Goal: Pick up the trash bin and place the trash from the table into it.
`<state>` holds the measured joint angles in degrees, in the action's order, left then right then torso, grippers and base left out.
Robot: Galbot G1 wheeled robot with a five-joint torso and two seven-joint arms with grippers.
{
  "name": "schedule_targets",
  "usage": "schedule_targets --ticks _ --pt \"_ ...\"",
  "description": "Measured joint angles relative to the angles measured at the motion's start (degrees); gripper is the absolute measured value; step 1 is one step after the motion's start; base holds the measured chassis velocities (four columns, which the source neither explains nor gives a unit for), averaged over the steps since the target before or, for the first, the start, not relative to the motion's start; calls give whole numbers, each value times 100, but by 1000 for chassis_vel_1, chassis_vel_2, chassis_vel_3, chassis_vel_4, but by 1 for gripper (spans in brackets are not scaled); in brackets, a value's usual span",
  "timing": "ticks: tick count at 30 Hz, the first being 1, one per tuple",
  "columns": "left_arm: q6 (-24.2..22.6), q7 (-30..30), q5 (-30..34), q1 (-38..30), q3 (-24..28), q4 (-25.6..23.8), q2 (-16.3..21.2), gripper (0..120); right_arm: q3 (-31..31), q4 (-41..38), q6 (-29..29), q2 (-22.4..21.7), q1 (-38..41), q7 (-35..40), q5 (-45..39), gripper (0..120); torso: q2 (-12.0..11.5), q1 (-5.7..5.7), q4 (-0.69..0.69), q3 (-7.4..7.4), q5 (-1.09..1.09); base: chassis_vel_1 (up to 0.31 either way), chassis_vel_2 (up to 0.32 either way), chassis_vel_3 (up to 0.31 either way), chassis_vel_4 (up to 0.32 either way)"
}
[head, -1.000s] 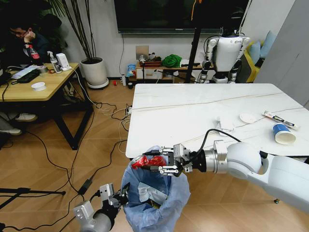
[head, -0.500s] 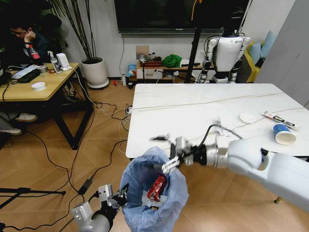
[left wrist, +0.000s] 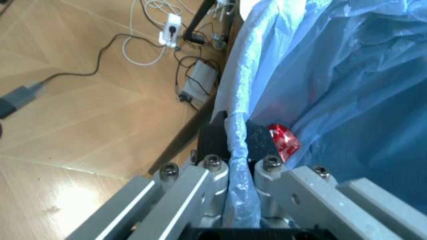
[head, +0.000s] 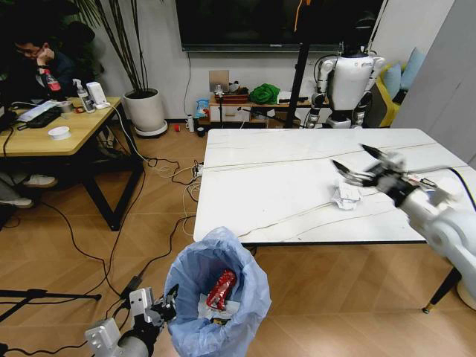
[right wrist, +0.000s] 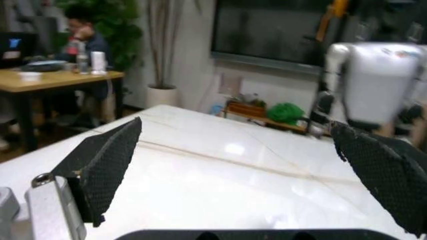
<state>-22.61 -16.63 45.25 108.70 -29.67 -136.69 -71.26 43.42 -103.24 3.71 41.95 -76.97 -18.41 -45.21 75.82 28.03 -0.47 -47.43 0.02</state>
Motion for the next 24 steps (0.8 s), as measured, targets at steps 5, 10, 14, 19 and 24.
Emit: schedule_targets --ticks 5,10,14,19,24 --pt "54 43 -42 65 -129 25 -13 0 871 -128 80 917 -696 -127 215 100 0 -1 2 1 -1 0 0 0 0" --pt "97 65 -63 123 -189 69 -11 0 1269 -178 311 1522 -1092 -433 406 100 0 -1 3 0 -3 0 0 0 0" --pt "117 68 -92 101 -178 102 -77 0 1404 -109 479 1952 -1362 -627 520 100 0 -1 2 0 -1 0 0 0 0" --pt "134 69 -93 97 -150 124 -105 0 1471 -46 592 2384 -1539 -802 570 100 0 -1 2 0 -2 0 0 0 0" --pt "144 71 -88 115 -157 90 -94 0 1478 -50 636 2559 -1591 -877 570 100 0 -1 3 0 -3 0 0 0 0"
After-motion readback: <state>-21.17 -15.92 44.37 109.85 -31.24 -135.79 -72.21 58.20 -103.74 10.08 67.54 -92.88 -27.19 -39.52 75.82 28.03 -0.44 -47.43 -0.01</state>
